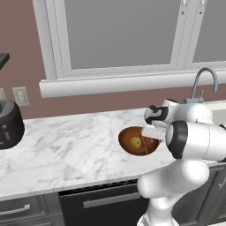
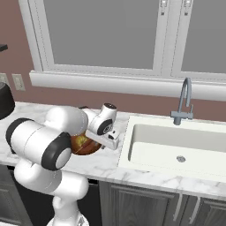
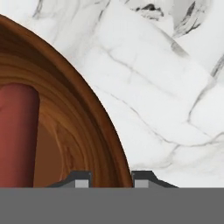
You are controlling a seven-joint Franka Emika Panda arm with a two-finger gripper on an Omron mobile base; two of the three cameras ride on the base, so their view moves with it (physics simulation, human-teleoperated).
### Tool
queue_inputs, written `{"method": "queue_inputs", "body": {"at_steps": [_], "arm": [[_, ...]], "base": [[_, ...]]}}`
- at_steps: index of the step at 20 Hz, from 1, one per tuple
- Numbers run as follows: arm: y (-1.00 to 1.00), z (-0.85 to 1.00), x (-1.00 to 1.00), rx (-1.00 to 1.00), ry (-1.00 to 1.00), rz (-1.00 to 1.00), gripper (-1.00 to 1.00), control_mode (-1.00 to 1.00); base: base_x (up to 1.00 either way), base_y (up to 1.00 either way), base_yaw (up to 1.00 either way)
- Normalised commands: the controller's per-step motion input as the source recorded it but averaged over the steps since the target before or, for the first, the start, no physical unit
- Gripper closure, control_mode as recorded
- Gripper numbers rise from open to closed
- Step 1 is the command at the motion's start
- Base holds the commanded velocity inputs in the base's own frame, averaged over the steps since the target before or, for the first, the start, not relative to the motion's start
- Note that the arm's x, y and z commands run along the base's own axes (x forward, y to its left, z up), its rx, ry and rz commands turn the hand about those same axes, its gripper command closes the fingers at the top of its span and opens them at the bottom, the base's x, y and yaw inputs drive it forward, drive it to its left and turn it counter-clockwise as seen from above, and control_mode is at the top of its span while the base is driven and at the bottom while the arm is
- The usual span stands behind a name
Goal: Dump the squash and hot dog from the bowl so the bowl can be washed. Place the bowl in the sink after clearing the leftovers.
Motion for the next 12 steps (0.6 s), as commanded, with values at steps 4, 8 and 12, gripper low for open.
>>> {"method": "queue_inputs", "body": {"at_steps": [4,8,12], "arm": [[0.00,0.05,-0.04,0.00,-0.02,0.00,1.00,-1.00],[0.00,0.22,-0.04,0.02,-0.02,0.00,1.00,-1.00],[-0.02,0.34,-0.17,0.09,0.00,-0.01,1.00,-1.00]], "base": [[0.00,0.00,0.00],[0.00,0.00,0.00],[0.00,0.00,0.00]]}}
